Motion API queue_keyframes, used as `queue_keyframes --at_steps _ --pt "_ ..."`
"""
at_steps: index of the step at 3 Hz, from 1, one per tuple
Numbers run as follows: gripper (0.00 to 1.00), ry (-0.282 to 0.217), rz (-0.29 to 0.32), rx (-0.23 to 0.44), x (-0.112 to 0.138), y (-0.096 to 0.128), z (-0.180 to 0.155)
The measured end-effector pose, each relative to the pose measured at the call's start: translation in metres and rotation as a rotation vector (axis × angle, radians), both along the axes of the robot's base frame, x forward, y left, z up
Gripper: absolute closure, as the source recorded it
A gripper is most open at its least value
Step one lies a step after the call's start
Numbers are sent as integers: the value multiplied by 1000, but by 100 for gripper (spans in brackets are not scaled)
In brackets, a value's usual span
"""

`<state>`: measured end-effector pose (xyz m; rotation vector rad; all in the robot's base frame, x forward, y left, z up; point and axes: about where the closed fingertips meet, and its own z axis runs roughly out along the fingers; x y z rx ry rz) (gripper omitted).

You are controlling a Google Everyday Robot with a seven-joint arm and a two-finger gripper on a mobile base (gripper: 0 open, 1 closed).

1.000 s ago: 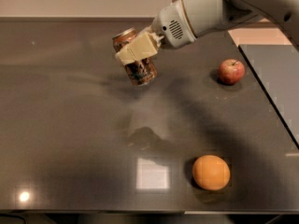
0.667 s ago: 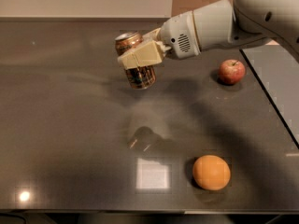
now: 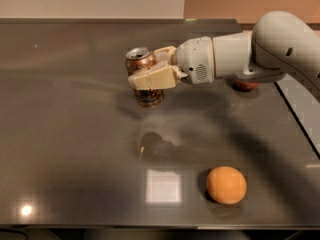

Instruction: Place orange can upright

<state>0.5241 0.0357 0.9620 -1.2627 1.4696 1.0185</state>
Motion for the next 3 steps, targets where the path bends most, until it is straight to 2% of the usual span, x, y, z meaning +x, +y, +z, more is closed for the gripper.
queue_keyframes --at_steps 1,3 --pt "100 -20 16 30 -4 -1 -7" --pt "100 4 15 115 1 -8 -40"
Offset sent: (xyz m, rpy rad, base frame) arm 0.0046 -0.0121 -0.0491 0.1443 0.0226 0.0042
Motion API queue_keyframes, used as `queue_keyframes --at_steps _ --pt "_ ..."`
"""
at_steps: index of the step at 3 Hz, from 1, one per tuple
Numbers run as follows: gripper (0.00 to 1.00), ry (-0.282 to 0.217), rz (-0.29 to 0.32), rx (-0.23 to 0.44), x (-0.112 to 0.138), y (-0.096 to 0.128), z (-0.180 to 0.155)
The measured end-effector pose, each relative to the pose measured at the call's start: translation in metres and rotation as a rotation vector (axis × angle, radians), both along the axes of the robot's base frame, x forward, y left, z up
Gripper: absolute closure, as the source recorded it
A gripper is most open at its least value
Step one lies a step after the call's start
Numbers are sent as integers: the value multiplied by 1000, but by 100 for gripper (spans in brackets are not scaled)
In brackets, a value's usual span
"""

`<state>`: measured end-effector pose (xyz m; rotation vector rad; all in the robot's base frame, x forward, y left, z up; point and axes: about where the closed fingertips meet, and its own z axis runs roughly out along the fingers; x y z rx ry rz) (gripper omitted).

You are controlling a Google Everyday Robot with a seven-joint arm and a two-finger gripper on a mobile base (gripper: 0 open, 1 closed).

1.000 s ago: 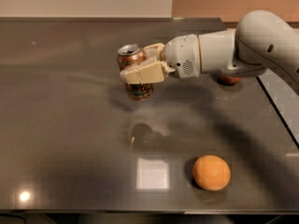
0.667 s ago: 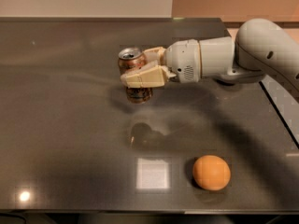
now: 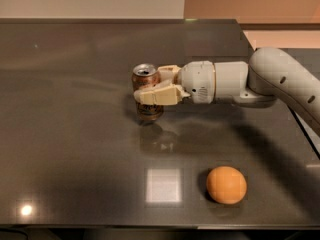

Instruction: Place orange can upright

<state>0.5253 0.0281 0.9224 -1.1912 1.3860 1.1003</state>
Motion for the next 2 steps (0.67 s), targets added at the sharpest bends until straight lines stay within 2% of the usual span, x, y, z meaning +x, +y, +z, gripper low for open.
queue_keyframes --at_steps 1,2 --pt "100 0 -5 23 3 -5 -10" --pt "82 -33 -10 50 4 -10 -15"
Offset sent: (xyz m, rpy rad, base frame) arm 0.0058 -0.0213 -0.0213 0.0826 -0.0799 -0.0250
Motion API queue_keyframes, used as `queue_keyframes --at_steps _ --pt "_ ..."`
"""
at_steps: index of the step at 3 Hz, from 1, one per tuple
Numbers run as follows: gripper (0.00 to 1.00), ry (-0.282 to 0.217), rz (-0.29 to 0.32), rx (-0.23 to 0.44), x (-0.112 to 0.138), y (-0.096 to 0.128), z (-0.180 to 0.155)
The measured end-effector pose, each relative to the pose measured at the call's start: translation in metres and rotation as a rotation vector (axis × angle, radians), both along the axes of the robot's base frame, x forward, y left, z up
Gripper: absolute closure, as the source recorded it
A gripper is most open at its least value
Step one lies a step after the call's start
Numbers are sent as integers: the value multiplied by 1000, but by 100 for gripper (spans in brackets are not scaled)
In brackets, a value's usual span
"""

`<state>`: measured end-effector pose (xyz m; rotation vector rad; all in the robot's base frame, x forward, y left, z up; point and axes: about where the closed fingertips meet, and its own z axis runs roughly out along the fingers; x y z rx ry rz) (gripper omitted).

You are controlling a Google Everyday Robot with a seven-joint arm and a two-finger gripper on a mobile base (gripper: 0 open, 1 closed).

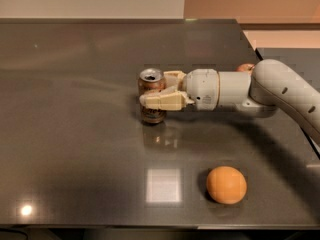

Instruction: Place orange can upright

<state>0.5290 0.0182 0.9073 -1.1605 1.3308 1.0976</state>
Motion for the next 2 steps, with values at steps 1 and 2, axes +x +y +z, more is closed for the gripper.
queue_keyframes --at_steps 1,2 --pt "59 -33 -10 2 0 -5 -2" --pt "35 -54 -8 -14 -1 -8 -5"
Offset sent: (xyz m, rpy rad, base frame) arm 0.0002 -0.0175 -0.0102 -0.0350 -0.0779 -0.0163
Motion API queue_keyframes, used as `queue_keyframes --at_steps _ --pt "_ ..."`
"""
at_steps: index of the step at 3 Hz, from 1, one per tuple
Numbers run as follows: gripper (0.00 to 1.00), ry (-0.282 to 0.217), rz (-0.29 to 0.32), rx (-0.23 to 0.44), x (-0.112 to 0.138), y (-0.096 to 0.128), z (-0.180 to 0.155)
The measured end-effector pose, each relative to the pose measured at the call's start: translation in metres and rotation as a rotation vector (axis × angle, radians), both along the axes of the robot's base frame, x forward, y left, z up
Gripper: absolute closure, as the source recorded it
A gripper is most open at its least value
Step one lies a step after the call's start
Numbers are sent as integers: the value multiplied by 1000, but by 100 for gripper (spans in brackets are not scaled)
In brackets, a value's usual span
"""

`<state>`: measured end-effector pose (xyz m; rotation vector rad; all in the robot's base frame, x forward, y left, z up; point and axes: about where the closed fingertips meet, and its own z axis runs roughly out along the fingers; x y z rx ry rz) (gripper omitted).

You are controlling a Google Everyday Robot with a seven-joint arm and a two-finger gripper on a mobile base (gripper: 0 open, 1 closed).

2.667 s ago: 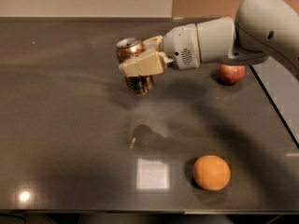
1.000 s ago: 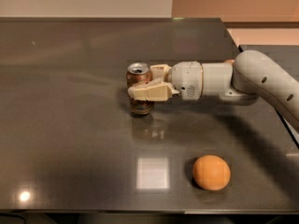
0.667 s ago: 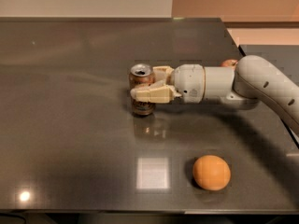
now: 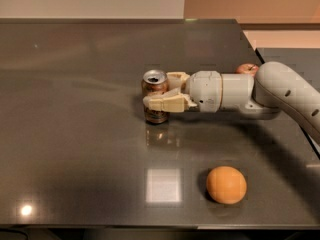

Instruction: Place orange can upright

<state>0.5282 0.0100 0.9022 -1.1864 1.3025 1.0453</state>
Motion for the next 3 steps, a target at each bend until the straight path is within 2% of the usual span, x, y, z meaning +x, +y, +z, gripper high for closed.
queue_keyframes --at_steps 1,2,3 --pt "13 1 4 1 -1 3 1" --pt "0 0 9 1 -2 5 1" --pt "0 0 9 1 -2 5 1"
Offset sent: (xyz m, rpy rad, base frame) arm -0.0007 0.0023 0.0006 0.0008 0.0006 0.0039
